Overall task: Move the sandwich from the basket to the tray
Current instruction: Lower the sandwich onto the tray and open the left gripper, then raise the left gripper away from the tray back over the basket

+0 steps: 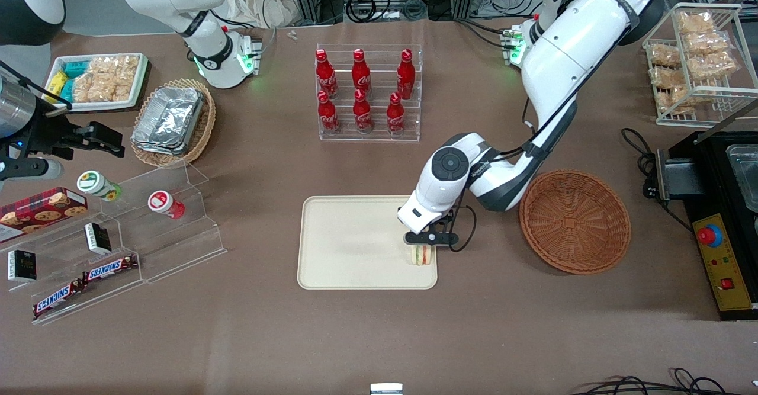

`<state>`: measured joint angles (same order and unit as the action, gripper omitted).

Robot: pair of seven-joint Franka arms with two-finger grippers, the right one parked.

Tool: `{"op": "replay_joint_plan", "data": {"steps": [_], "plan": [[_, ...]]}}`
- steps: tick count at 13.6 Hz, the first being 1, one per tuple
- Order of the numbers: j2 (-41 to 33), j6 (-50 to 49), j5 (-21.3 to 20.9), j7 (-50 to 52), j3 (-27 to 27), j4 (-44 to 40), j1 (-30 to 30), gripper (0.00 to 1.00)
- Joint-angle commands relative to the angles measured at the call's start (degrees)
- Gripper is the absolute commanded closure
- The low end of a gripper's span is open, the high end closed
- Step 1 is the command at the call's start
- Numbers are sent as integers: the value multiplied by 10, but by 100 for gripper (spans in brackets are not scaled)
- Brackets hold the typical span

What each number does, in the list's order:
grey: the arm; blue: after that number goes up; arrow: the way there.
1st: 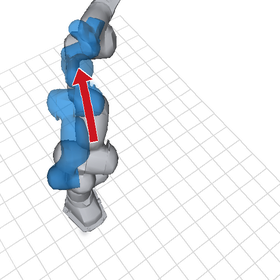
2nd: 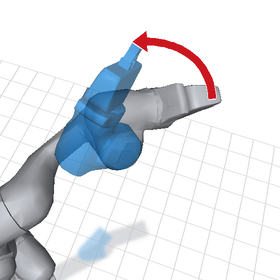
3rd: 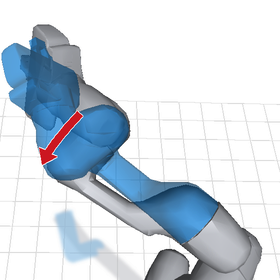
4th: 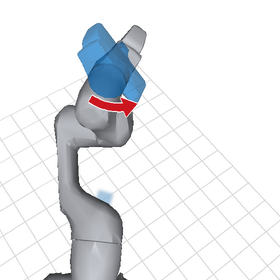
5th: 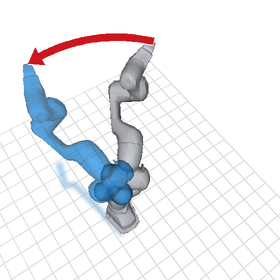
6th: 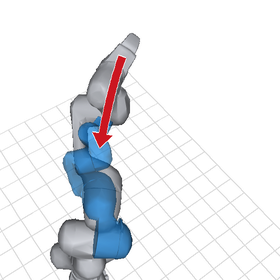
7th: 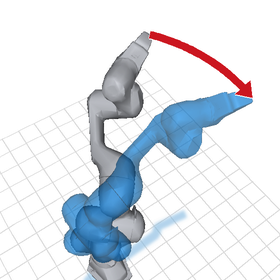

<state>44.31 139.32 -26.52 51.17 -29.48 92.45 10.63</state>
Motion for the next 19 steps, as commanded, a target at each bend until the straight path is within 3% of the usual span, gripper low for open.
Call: {"op": "replay_joint_plan", "data": {"steps": [1, 8, 13, 16, 19], "plan": [[-22, -10, -12, 28, 1, -12, -2, 0], [-155, -179, 27, 14, -3, -21, -69, 0], [-264, -321, 177, -172, -2, -27, -150, 0], [-326, -423, 219, -269, -1, -29, -205, 0], [-380, -511, 236, -326, 13, -28, -237, 0]]}}
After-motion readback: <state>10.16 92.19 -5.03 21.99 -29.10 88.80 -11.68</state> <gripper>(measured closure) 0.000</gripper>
